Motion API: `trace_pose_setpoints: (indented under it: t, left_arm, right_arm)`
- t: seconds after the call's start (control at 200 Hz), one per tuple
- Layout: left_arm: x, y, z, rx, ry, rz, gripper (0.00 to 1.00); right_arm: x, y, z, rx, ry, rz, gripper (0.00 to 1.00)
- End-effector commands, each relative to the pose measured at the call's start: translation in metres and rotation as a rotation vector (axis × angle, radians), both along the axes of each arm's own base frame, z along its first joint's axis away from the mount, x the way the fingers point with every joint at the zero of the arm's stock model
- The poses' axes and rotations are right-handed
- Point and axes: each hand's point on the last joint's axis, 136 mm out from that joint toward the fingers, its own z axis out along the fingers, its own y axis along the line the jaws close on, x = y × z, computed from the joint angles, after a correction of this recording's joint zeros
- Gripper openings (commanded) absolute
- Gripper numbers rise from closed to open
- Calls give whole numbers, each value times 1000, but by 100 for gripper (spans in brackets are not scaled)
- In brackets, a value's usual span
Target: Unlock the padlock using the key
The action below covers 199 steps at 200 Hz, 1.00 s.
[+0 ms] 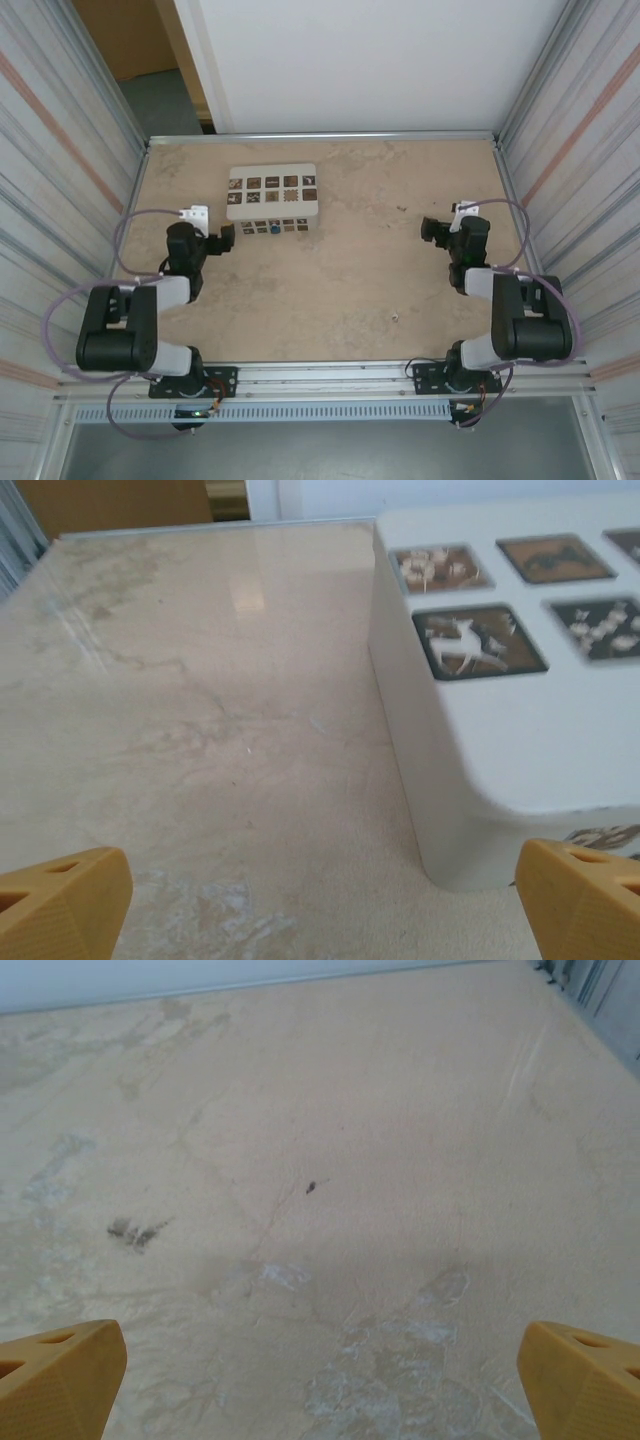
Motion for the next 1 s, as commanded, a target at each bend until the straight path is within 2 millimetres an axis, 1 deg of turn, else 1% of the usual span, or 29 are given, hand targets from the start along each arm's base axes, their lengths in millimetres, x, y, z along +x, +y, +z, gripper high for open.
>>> trace_pose_setpoints:
  t: [0.0, 0.105, 0.145, 0.23, 0.321, 0.441, 0.536, 0.571, 0.676, 0.807, 0.932, 0.992]
  left_arm:
    - [-1, 7, 38, -7, -54, 46, 99]
    - [-7, 3, 73, -48, -95, 32, 99]
    - [-10, 1, 82, -67, -92, 29, 99]
    - [-17, 1, 98, -118, -62, 48, 99]
    - [-26, 3, 108, -193, -21, 81, 99]
    - [-35, 3, 111, -386, 71, 136, 99]
    - [-39, 1, 105, -526, 161, 160, 99]
    - [-39, -2, 103, -569, 187, 144, 99]
    - [-34, -13, 98, -679, 248, 100, 99]
    - [-23, -27, 95, -738, 304, 23, 99]
    - [-8, -35, 90, -770, 345, -24, 99]
    - [-1, -37, 87, -781, 362, -38, 99]
  right_arm:
    - [-1, 0, 22, 45, 4, -10, 99]
    - [-5, 6, 41, 108, 12, 1, 99]
    - [-7, 9, 46, 137, 24, 0, 99]
    - [-12, 17, 56, 205, 52, 9, 99]
    - [-17, 28, 64, 299, 94, 20, 99]
    - [-21, 54, 72, 395, 146, 86, 99]
    - [-22, 79, 76, 457, 183, 119, 99]
    - [-21, 88, 76, 473, 191, 135, 99]
    - [-17, 128, 78, 500, 230, 213, 99]
    - [-7, 178, 72, 511, 300, 297, 99]
    - [6, 217, 65, 503, 339, 354, 99]
    - [13, 232, 61, 507, 358, 374, 99]
